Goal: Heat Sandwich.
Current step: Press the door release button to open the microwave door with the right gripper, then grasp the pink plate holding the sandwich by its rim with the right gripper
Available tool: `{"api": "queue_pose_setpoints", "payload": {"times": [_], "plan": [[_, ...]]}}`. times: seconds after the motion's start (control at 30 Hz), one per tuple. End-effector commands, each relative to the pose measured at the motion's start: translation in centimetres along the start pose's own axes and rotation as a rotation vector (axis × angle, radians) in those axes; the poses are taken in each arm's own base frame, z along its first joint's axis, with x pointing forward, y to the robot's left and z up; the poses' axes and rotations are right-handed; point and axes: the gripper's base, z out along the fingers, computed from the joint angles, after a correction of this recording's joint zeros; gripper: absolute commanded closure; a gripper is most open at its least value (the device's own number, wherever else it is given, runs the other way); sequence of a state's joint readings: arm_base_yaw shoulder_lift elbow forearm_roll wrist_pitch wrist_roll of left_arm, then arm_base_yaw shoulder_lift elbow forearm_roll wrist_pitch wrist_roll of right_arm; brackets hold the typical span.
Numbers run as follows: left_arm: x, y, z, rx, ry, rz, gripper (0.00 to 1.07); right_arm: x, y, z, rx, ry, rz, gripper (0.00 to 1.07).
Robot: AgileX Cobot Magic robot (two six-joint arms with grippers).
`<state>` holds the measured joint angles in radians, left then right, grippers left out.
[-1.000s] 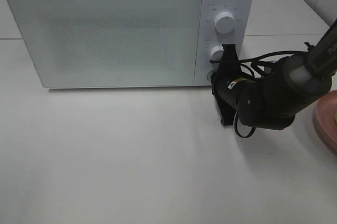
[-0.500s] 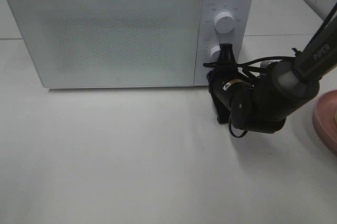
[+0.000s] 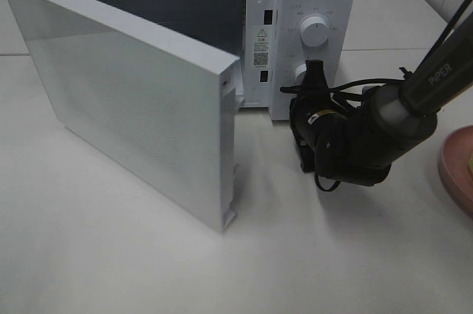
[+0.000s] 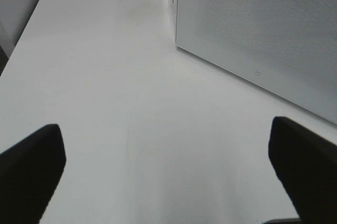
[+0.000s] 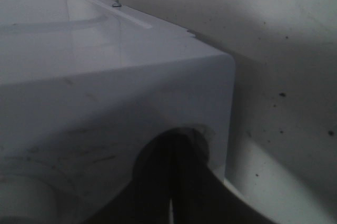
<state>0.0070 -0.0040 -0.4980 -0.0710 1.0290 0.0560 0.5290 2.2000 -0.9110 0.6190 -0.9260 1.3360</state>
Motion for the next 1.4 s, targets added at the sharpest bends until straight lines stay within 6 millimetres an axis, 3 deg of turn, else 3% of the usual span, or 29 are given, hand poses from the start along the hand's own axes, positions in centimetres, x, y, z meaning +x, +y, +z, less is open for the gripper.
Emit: {"api": "queue_pose_setpoints", "payload": {"times": [0.03,0.7,1.07,1.4], "plan": [[0.3,0.0,-0.3,-0.001,-0.024,0.001,0.05,-0.4,4.1,1.5,-0.256,-0.016,-0.005,1.07],[0.3,0.0,-0.3,-0.001,-0.024,0.001,0.05,0.1,3.5,0.6,-0.07,0.076,-0.017,1.06],[0.3,0.0,-0.3,-0.001,-0.024,0.001,0.05,-0.8,1.8,-2.4,0.094,0.113,-0.023,1.06],[0.3,0.0,-0.3,-0.001,-0.024,0.001,0.05,-1.6,1.8,-5.3,0.19,0.154,-0.098,1.06]]}}
